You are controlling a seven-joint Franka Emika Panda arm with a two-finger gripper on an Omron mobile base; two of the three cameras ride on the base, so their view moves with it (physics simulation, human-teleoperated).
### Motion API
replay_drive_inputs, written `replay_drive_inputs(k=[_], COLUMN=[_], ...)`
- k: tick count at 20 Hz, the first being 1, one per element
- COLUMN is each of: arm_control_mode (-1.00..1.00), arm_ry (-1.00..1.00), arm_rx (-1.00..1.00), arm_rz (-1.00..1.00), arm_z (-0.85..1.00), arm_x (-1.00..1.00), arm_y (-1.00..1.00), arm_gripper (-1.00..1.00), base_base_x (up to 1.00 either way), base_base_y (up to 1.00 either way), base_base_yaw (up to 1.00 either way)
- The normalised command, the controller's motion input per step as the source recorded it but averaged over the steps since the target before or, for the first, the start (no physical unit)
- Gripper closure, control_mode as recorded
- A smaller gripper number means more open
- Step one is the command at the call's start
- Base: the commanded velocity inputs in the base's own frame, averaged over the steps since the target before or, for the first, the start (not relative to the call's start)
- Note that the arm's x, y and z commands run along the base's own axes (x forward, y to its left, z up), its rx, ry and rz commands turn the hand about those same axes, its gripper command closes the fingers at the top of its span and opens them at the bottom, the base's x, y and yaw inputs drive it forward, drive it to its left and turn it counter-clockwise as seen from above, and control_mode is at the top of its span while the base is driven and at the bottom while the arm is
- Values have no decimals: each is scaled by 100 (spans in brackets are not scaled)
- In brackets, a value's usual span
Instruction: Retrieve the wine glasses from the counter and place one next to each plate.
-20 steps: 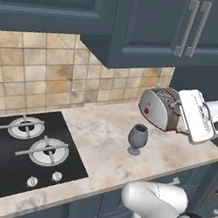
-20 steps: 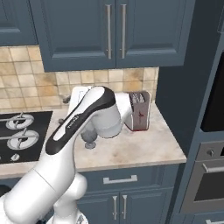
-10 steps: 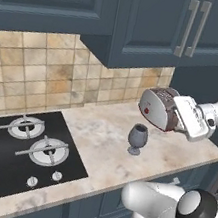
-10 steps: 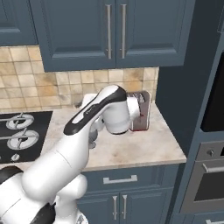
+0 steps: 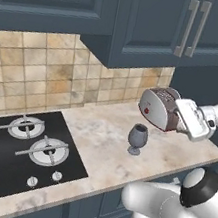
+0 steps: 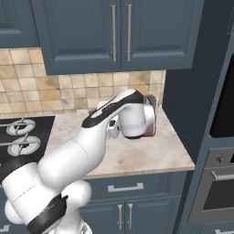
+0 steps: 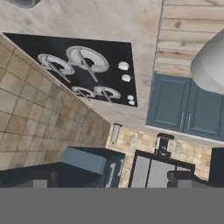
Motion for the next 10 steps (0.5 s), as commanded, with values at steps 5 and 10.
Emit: replay_drive_inputs(k=[5, 10], arm_control_mode=[-100, -100], arm_ry=[1, 6], arm_rx=[0, 0], arm_rz=[0, 0], arm_z=[-37, -44], arm_x=[28, 33], arm_y=[-8, -11], arm_gripper=[-100, -100], base_base_x=[0, 0], base_base_y=[0, 0], base_base_yaw=[0, 0])
